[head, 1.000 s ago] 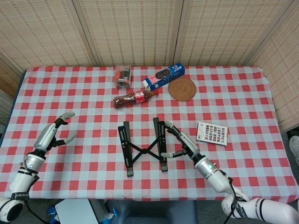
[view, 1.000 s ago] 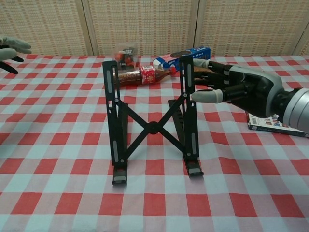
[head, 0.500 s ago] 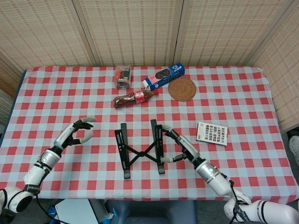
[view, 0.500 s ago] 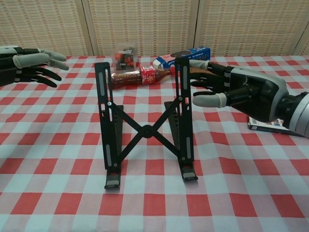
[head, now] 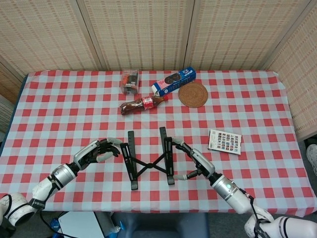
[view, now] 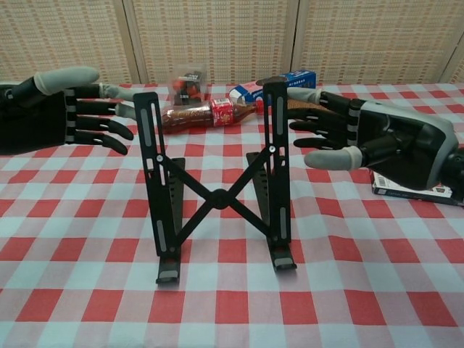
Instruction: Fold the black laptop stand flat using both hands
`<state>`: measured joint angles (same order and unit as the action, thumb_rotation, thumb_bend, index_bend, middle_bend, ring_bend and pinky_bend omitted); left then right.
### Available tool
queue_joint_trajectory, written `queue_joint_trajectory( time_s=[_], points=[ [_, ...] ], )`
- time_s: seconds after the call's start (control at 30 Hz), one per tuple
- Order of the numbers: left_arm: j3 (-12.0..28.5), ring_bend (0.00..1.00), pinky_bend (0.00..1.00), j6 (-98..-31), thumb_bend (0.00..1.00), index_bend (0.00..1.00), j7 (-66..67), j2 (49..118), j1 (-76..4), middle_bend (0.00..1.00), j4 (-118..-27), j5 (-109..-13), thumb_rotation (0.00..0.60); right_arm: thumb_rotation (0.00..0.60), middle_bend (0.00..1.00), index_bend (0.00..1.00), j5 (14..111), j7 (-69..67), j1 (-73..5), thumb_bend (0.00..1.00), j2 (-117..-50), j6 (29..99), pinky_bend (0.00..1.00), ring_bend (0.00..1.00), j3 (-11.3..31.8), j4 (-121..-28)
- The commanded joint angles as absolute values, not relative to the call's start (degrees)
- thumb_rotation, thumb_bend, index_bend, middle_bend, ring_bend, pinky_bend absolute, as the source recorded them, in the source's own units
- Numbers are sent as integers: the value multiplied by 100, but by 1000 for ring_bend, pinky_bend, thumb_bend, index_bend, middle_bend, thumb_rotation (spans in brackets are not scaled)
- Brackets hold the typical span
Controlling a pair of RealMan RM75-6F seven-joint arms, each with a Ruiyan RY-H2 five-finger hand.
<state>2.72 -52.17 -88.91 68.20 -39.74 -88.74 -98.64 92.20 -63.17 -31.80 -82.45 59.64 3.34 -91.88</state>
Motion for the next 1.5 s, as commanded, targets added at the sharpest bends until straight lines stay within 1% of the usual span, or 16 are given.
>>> queue_joint_trajectory(
  time_s=[0.03, 0.1, 0.17, 0.3, 0.43, 0.6, 0.87, 1.17, 1.5],
  points=[
    [76, 342, 327, -5494, 230, 263, -9037, 6699, -4073, 305, -8924, -10068, 543, 600, 101, 53, 9443, -6306, -3137, 0, -8108, 6140, 38, 4, 163, -9304],
    [11, 343, 327, -5611, 231, 270, -9021, 6654, -4088, 306, -8974, -10102, 584, 600, 101, 53, 9580, -6274, -3118, 0, -8017, 6241, 38, 4, 58, -9388],
    [-38, 344, 327, -5691, 230, 277, -8963, 6623, -4095, 309, -9012, -10111, 599, 600, 102, 53, 9700, -6260, -3110, 0, -7930, 6317, 38, 4, -33, -9469],
    [-156, 354, 354, -5796, 230, 293, -8811, 6547, -4104, 323, -9111, -10085, 600, 600, 102, 53, 9972, -6164, -3094, 0, -7750, 6485, 38, 4, -249, -9669],
    [-305, 354, 360, -5915, 230, 295, -8760, 6439, -4098, 323, -9209, -10141, 600, 600, 102, 53, 10168, -6049, -3056, 0, -7630, 6631, 38, 4, -451, -9804],
    [-538, 354, 361, -6103, 230, 295, -8739, 6317, -4107, 324, -9327, -10345, 600, 600, 102, 53, 10263, -5985, -3067, 0, -7520, 6632, 38, 3, -676, -9853],
    [-812, 355, 361, -6316, 230, 295, -8733, 6250, -4198, 324, -9453, -10605, 600, 600, 102, 53, 10145, -6009, -3204, 0, -7539, 6571, 38, 4, -661, -9793],
    [-987, 355, 361, -6442, 231, 295, -8746, 6244, -4283, 324, -9461, -10621, 600, 600, 106, 54, 9935, -6085, -3437, 0, -7730, 6351, 38, 4, -523, -9657],
    [-1149, 355, 361, -6529, 230, 295, -8648, 6158, -4338, 324, -9520, -10610, 600, 600, 111, 53, 9977, -6172, -3629, 18, -8007, 6106, 38, 4, -674, -9443]
  ],
)
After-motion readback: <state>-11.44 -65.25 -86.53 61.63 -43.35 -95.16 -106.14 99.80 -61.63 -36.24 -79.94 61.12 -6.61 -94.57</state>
